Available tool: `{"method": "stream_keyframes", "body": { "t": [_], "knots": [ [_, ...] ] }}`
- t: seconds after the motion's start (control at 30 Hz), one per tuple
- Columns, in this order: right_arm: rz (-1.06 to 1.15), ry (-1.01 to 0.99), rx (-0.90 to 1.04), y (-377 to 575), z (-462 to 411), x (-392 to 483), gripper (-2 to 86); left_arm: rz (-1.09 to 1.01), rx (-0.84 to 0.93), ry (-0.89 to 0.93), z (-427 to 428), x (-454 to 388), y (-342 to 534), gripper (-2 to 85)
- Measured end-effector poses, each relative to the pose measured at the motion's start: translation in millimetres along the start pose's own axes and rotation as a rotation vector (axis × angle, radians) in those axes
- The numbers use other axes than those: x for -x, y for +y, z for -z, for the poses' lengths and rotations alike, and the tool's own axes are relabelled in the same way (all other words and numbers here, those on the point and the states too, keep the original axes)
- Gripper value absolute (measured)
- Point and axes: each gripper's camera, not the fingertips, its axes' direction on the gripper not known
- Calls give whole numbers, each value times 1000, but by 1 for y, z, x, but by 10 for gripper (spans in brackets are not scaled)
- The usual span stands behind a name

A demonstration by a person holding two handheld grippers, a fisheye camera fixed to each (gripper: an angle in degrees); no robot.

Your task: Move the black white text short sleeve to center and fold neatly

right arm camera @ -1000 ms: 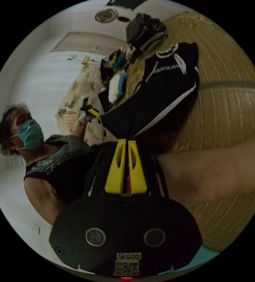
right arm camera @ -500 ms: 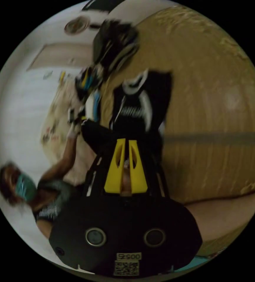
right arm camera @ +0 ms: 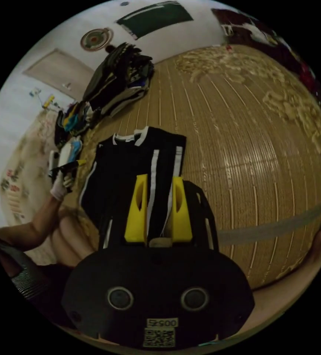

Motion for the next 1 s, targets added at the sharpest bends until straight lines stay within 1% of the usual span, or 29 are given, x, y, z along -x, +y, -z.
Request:
{"method": "stream_keyframes", "body": {
  "t": [0.07, 0.17, 0.3, 0.33, 0.37, 0.43, 0.47, 0.5, 0.6, 0.63, 0.73, 0.87, 0.9, 0.97, 1.0],
  "knots": [
    [68, 110, -30, -7, -8, 24, 95, -22, -34, -61, -6, -9, -1, 61],
    [116, 200, -28, -20, -22, 44, 101, -27, -103, -102, -11, -17, -2, 60],
    [142, 255, 43, -36, -46, 52, 89, -11, -102, -114, -24, -16, -11, 59],
    [150, 282, 79, -39, -54, 53, 70, -9, -104, -107, -26, -16, -11, 60],
    [148, 337, 71, -41, -57, 55, 51, -7, -113, -95, -28, -17, -13, 60],
    [149, 370, 69, -43, -55, 56, 19, -9, -135, -101, -28, -21, -13, 59],
    [153, 351, 61, -44, -50, 55, -3, -20, -162, -115, -25, -25, -13, 58],
    [146, 347, 50, -44, -47, 53, -5, -32, -183, -128, -22, -29, -13, 57],
    [87, 297, -52, -44, -25, 43, -14, -66, -192, -164, -21, -36, -17, 57],
    [54, 247, -96, -44, -16, 36, -15, -73, -181, -173, -23, -36, -20, 57],
    [-25, 110, -125, -44, -8, 19, -17, -111, -96, -214, -41, -40, -34, 66],
    [-108, 33, -149, -44, -2, -2, -17, -155, 13, -278, -73, -46, -55, 62],
    [-121, 16, -153, -44, -1, -5, -17, -167, 52, -317, -82, -48, -62, 34],
    [-158, -40, -161, -45, 3, -17, -17, -173, 126, -403, -96, -50, -69, 12],
    [-166, -52, -163, -45, 4, -20, -17, -183, 122, -412, -94, -53, -71, 6]
  ]
}}
